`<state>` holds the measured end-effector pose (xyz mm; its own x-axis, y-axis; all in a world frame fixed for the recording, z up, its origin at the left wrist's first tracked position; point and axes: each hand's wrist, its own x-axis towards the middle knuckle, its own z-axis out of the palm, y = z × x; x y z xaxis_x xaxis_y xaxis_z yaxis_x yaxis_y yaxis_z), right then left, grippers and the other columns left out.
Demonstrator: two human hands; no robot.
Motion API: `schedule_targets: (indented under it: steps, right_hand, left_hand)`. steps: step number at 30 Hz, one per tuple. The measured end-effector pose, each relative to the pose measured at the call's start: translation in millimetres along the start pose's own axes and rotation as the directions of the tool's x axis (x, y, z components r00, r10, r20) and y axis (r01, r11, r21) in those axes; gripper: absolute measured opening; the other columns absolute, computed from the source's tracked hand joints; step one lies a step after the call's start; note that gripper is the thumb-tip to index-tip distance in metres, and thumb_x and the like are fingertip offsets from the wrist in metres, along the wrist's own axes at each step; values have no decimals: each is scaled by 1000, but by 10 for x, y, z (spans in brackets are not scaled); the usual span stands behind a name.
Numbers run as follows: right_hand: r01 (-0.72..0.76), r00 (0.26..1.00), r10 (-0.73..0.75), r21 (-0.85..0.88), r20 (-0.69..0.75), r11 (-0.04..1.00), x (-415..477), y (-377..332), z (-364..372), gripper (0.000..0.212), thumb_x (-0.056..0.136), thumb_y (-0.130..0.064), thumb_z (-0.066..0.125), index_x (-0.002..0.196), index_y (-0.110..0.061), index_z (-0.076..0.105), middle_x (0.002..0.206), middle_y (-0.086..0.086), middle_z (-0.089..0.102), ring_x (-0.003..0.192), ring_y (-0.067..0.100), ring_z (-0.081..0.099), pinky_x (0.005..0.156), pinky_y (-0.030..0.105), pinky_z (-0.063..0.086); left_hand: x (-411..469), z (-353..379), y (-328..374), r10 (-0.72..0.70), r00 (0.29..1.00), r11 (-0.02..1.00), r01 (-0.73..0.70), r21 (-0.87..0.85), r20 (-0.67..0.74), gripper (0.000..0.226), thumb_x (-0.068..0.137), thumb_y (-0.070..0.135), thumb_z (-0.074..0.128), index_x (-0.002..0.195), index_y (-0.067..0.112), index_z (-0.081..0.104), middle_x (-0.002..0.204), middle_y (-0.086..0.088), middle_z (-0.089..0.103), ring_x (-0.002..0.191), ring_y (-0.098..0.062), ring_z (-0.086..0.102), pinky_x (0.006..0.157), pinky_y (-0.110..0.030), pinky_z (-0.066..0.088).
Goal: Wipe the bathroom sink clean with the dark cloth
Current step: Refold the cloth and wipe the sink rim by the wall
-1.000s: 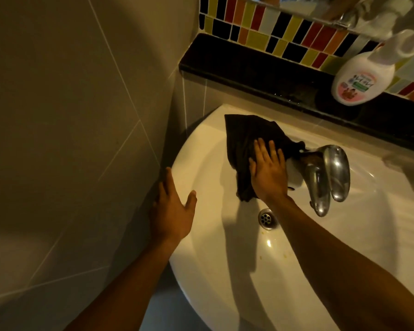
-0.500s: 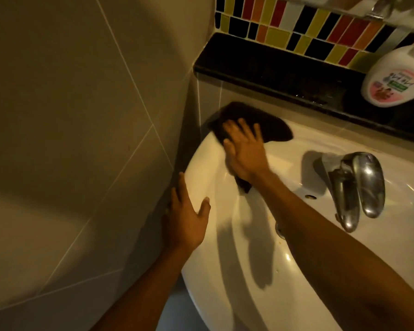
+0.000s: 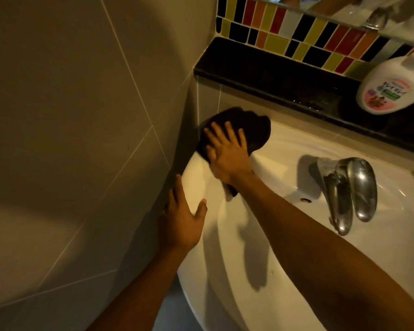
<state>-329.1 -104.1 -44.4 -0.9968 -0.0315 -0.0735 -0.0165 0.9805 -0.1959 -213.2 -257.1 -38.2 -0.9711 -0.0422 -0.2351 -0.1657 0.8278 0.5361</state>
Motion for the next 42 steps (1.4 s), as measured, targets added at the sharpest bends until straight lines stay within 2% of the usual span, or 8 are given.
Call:
schedule_targets:
  steps: [3,8,13,18,25,33,38,42]
  right_hand:
    - [145,989,-145,10,39,989,-56,263,-110,52,100,-41,21,150,-32,13,161,-4,10,149,20,-1,120,42,-5]
    - [-255,965,253,-20,-63,967,-325,824,-170,56,102,-34,19,151,-16,1,162,6,0,149,22,-4,121,38,-2]
    - [-512,858,513,-55,14,857,-652,732,-64,66,101,-34,27,150,-2,-4,160,19,-4,148,32,-4,120,40,0]
    - [-492,854,516,-219,64,842,-1139,771,-63,91,91,-31,55,148,4,-6,158,25,1,148,36,5,121,43,10]
    - [-537,842,538,-40,29,843,-682,863,-85,58,102,-31,21,150,-5,2,161,15,2,149,28,-3,121,41,-1]
    - [-388,921,384,-160,-55,908,-1216,799,117,57,100,-36,25,151,-15,11,160,14,14,147,36,6,120,50,8]
    - [-473,880,475,89,-1,876,-905,587,56,54,100,-43,16,152,-26,8,162,2,5,149,28,-6,115,54,-9]
    - [-297,948,316,250,-41,922,-463,248,18,54,101,-44,16,151,-27,9,162,-1,3,149,21,-7,114,54,-17]
  left_hand:
    - [1,2,7,-7,1000,1000,7,15,6,86,90,54,51,154,24,2,157,-9,25,135,-36,41,103,-47,42]
    - [0,8,-11,-10,1000,1000,10,3,18,86,89,56,51,154,24,4,155,-10,29,132,-36,45,101,-48,44]
    - [0,10,-24,-1,1000,1000,1,11,22,86,89,57,49,153,23,5,153,-11,31,130,-36,46,99,-49,46]
    - [-11,8,-25,5,1000,1000,-5,4,11,86,89,57,49,154,23,4,154,-12,30,132,-37,44,99,-49,46]
    - [2,36,-35,10,1000,1000,-10,3,5,86,89,56,50,154,23,3,152,-12,31,128,-36,47,97,-47,47]
    - [-5,18,-32,9,1000,1000,-9,3,11,86,89,58,49,153,24,2,155,-10,28,131,-36,45,100,-48,46]
    - [-14,12,-39,10,1000,1000,-10,-2,3,87,89,58,50,153,25,1,156,-10,25,134,-36,41,101,-47,45]
    - [-7,30,-60,18,1000,1000,-18,-16,-6,87,89,58,50,153,27,1,158,-9,24,137,-35,38,104,-47,42]
